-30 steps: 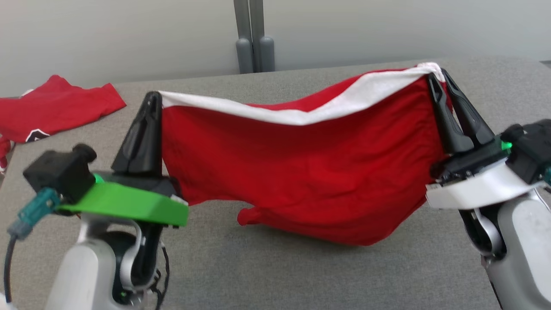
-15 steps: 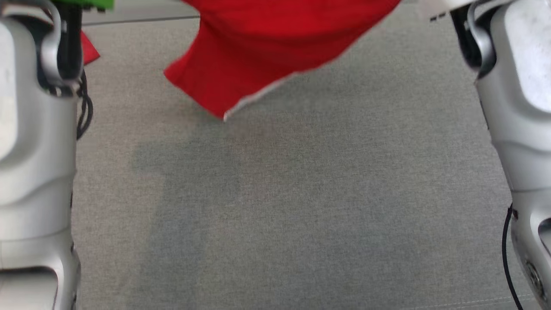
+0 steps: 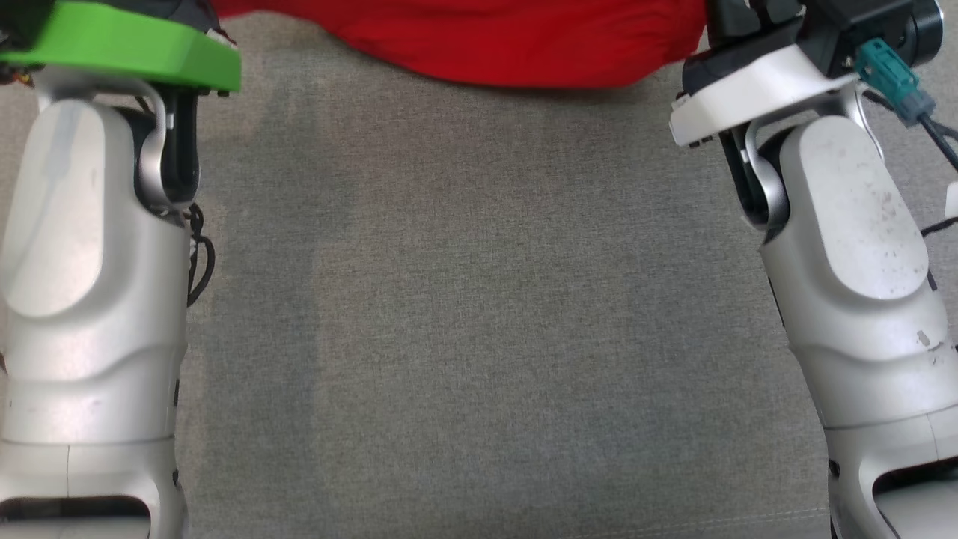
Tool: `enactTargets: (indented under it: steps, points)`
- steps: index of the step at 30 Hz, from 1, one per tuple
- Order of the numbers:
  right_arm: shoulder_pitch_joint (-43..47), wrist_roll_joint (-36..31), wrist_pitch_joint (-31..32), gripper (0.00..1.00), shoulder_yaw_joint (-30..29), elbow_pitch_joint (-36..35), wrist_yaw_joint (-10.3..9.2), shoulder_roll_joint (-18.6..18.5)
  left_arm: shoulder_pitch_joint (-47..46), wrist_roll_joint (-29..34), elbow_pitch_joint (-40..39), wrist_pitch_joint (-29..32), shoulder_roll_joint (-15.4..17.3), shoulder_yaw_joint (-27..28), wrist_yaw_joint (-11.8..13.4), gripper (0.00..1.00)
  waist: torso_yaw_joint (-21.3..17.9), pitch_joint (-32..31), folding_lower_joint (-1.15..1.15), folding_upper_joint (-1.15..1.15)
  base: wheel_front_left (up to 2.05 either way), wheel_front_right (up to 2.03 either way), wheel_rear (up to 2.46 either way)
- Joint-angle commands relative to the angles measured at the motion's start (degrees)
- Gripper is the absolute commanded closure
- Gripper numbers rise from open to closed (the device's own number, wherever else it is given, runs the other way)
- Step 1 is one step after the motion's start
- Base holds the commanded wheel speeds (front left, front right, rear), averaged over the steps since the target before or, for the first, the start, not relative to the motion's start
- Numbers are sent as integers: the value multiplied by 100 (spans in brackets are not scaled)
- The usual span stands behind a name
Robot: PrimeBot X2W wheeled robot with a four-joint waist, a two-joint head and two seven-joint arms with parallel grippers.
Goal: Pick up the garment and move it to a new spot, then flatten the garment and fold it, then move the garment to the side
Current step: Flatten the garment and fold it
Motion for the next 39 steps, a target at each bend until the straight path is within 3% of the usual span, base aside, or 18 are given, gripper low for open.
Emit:
enactTargets:
  steps: [1, 15, 28, 34, 39]
  points:
    - [167, 52, -17, 100, -28, -164, 1, -35, 215, -18, -216, -27, -9, 139, -40, 100, 0, 102, -1, 0, 0, 0, 0]
    - [2632, 644, -17, 100, 170, -2026, 0, -284, 3275, 119, -2590, -26, -367, 746, -283, 100, 49, -697, -1, 0, 0, 0, 0]
    - [5103, 694, -18, 100, -355, -3456, -4, -289, 5867, 384, -4536, -27, -526, 324, -266, 100, -71, -1820, -1, 0, 0, 0, 0]
    - [5689, 812, -18, 100, -300, -3455, -3, -253, 6454, 424, -4654, -27, -532, 97, -233, 100, -256, -1870, -1, 0, 0, 0, 0]
    - [5687, 894, -18, 100, -207, -3023, -3, -142, 6105, 468, -4102, -27, -450, 107, -247, 100, -412, -1725, -1, 0, 0, 0, 0]
